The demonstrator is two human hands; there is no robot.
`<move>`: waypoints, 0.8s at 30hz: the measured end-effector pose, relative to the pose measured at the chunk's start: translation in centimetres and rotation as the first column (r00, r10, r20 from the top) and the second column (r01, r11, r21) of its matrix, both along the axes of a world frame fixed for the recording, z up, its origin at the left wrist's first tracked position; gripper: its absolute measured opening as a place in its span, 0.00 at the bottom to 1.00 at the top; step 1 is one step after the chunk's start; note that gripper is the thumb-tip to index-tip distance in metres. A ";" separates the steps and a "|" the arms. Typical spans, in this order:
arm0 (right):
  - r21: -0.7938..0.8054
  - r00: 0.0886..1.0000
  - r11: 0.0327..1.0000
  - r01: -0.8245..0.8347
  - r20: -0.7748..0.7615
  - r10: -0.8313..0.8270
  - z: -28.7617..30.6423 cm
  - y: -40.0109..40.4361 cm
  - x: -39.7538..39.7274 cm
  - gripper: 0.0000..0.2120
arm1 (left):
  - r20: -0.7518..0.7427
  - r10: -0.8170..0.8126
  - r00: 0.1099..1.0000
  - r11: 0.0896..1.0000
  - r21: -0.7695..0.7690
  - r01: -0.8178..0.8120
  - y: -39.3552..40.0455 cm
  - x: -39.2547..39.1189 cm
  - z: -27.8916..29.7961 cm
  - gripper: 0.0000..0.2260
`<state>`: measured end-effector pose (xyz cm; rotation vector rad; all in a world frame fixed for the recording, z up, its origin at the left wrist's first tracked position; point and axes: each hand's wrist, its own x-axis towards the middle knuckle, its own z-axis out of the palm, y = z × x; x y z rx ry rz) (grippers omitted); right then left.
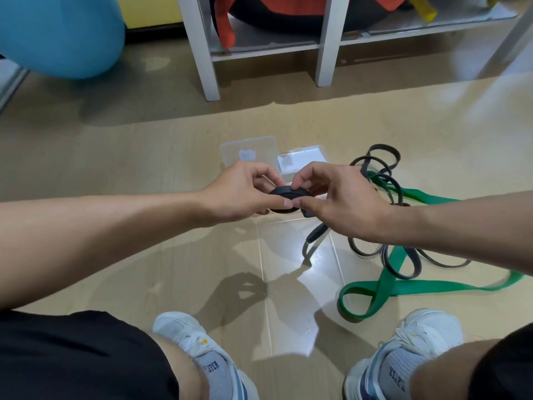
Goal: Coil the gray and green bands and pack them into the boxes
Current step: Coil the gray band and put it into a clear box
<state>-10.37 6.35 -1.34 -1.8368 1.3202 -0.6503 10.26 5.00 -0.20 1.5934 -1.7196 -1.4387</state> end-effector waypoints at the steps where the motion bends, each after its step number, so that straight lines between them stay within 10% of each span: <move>1: -0.005 1.000 1.000 -0.003 -0.011 0.003 0.0 0.1 0.0 0.08 | 0.031 -0.022 0.999 0.999 -0.029 0.022 0.0 -0.2 0.1 0.11; 12: 0.168 0.979 0.984 0.063 0.184 -0.094 0.4 -0.4 -0.4 0.11 | -0.268 0.111 0.957 0.989 0.122 -0.081 0.1 0.5 -0.5 0.07; 18: 0.047 0.998 0.999 -0.013 0.057 0.010 0.1 0.0 -0.2 0.07 | 0.027 -0.057 0.998 0.996 -0.061 0.058 0.2 -0.1 0.2 0.06; 24: 0.102 0.980 0.994 0.045 0.188 -0.064 -0.1 -0.6 -0.7 0.11 | -0.188 0.072 0.979 0.997 0.050 -0.064 0.1 0.2 -0.4 0.07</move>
